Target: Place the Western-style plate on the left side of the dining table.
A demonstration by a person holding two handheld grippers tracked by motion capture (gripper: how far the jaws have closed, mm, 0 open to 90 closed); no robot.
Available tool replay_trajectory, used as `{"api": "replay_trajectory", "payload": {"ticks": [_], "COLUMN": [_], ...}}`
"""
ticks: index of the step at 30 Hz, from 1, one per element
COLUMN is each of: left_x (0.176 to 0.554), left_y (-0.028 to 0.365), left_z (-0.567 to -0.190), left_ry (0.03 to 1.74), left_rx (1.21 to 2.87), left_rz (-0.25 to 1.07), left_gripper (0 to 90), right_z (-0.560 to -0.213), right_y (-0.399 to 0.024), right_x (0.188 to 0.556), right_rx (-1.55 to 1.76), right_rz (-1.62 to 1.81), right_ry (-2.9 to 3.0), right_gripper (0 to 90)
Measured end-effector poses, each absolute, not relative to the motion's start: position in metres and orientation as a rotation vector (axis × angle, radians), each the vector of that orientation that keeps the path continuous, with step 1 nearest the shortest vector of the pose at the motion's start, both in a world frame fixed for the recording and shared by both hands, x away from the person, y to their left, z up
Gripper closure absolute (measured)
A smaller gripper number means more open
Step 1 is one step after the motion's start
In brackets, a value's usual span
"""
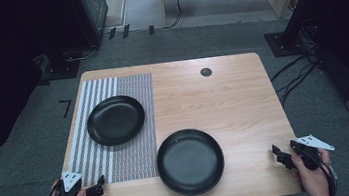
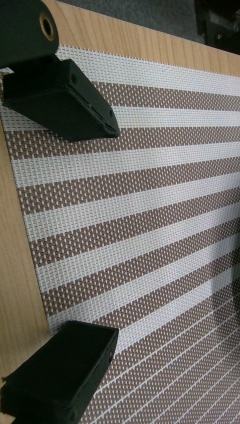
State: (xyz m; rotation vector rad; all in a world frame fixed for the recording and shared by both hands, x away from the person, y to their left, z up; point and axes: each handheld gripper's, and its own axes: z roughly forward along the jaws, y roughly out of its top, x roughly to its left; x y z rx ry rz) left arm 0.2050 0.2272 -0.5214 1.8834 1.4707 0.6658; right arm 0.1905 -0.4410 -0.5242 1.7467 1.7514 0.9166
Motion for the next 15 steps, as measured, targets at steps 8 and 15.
{"api": "replay_trajectory", "payload": {"ticks": [8, 15], "left_x": [0.205, 0.205], "left_y": [0.2273, 0.2273], "left_z": [-0.5215, -0.5215], "left_ry": [1.471, 1.469], "left_rx": [1.883, 1.883], "left_rz": [0.665, 0.666], "left_gripper": [8.9, 8.8], "right_z": [-0.5249, -0.5252], "right_y": [-0.4336, -0.4324], "right_x": [0.1923, 0.1928], "right_rx": [1.701, 1.689], "right_rz": [0.841, 0.829], "right_ry": [1.791, 1.806], "right_gripper": [19.9, 17.6]}}
